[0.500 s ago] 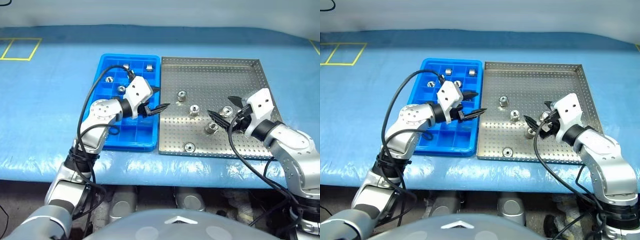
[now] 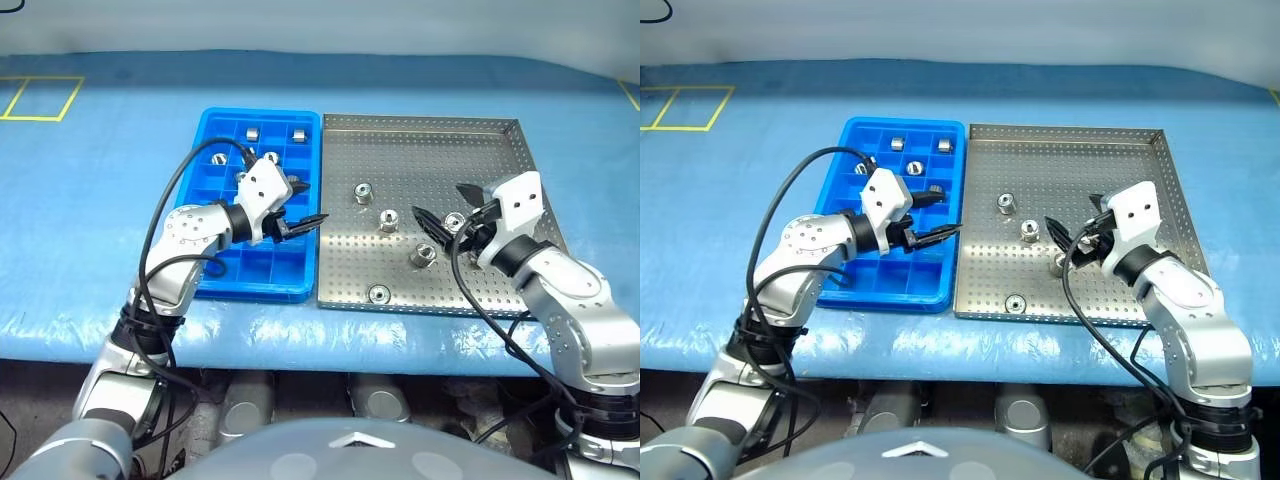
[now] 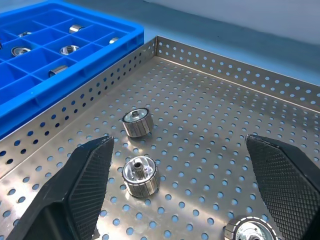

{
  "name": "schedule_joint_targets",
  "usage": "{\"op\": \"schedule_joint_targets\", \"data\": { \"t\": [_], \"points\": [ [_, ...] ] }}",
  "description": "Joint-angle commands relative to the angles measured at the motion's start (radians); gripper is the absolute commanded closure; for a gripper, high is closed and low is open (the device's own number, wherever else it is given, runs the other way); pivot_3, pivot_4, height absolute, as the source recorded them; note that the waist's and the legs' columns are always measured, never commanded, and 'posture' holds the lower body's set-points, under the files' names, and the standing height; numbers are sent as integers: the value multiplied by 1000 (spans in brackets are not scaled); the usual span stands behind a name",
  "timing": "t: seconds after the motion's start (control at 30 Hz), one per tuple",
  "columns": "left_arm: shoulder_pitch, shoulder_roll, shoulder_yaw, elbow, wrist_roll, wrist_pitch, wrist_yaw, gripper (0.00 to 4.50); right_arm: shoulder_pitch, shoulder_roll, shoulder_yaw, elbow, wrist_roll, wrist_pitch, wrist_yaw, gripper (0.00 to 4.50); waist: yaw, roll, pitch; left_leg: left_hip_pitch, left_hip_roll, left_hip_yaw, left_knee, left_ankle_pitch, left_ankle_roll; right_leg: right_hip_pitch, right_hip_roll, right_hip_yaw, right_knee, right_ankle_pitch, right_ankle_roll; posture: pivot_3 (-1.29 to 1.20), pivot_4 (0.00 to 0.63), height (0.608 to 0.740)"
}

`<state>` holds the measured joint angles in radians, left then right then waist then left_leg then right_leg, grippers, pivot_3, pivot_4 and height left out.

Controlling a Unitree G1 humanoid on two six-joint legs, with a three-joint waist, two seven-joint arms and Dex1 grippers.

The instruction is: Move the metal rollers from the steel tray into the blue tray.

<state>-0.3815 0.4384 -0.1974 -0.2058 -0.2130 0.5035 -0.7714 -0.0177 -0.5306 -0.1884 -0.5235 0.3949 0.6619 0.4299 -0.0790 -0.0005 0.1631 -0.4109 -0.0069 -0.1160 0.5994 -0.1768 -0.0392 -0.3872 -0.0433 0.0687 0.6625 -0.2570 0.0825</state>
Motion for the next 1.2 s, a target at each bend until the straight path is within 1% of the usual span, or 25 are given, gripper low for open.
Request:
{"op": "schedule_joint_targets", "data": {
  "t": [0.03,0.17,0.3,0.47,0.53,0.63,0.7,0.87,1.07,1.2],
  "points": [
    [-1,26,58,-67,-32,31,8,1301,-28,18,21,-42,-5,-18,-17,64,1,0,0,0,0,0,0,0,0,0,0,0,0,0,0,-42,150,740],
    [-9,42,60,-70,-37,43,10,1301,-30,8,49,-49,-10,-27,4,64,10,0,0,0,0,0,0,0,0,0,0,0,0,0,0,-41,150,740],
    [-3,42,44,-78,-45,49,5,1301,-14,16,45,-46,-13,-22,-10,64,14,0,0,0,0,0,0,0,0,0,0,0,0,0,0,-67,150,740],
    [-36,17,7,-32,-34,30,-4,1301,18,33,40,-74,-14,-27,-27,64,10,0,0,0,0,0,0,0,0,0,0,0,0,0,0,-97,150,740],
    [-50,10,-7,-22,-35,16,-17,1301,27,21,40,-85,-12,-36,-13,64,7,0,0,0,0,0,1,0,0,0,0,0,0,0,0,-113,150,740],
    [-75,-14,-26,12,-21,8,-5,1301,35,12,26,-88,-27,-23,-30,64,2,0,0,0,0,0,1,0,0,0,0,0,0,0,0,-117,150,740],
    [-101,-53,-56,37,-8,17,11,1301,44,10,12,-102,-23,-22,-34,64,1,0,0,0,0,0,1,0,0,0,0,0,0,0,0,-128,150,740],
    [-147,-127,-160,78,24,1,-12,1301,54,23,-3,-123,-36,-28,-61,64,-2,0,0,-1,0,0,1,0,0,1,0,0,-1,0,0,-146,150,740],
    [-243,-241,-219,268,96,14,51,1301,71,37,-4,-147,-41,-32,-86,64,-17,0,0,0,0,0,3,-1,1,1,0,0,0,0,1,-183,150,740],
    [-292,-286,-246,384,161,3,93,1301,87,44,-15,-169,-40,-29,-106,64,-33,0,0,-1,0,1,5,-1,2,1,0,0,0,1,1,-204,150,740]
  ]
}}
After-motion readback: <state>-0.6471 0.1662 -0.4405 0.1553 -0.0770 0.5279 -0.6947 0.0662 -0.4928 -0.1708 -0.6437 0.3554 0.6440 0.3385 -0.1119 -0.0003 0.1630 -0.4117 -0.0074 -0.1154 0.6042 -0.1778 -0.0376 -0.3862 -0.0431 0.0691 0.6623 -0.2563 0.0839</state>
